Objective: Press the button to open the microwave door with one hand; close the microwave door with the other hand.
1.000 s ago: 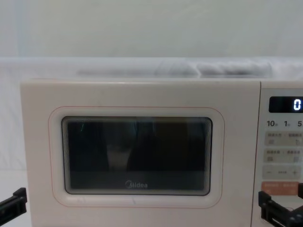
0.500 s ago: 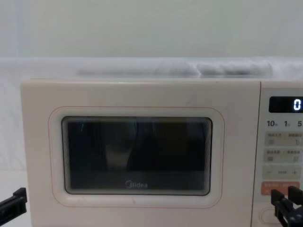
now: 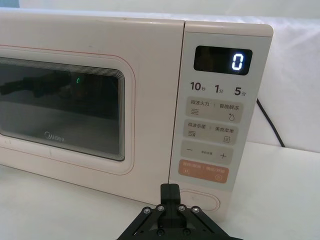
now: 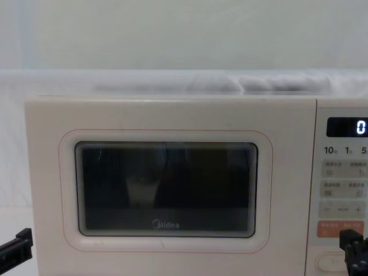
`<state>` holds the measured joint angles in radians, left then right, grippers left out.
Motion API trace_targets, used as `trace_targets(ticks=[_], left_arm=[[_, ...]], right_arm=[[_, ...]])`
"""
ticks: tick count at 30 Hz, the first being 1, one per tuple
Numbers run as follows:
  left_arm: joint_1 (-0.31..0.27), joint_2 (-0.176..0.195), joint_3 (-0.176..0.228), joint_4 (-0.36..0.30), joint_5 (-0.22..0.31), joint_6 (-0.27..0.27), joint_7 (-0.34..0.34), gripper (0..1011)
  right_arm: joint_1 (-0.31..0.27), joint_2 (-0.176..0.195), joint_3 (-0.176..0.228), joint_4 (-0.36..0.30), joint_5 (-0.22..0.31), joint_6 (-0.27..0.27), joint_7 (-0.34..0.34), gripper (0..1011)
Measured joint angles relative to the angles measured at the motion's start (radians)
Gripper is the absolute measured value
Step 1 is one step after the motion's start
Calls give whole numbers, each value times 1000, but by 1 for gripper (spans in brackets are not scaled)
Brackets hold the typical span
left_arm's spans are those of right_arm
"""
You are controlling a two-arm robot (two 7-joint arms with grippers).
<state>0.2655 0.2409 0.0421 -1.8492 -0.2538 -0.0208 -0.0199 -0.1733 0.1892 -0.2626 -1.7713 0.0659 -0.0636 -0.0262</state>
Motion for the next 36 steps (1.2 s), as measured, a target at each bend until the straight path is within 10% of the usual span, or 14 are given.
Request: trace_targets(ticks=[36], left_arm=[[0, 0, 0, 0, 0, 0, 0, 1007]], right_arm=[[22, -64, 86, 33, 28, 100, 115, 0]])
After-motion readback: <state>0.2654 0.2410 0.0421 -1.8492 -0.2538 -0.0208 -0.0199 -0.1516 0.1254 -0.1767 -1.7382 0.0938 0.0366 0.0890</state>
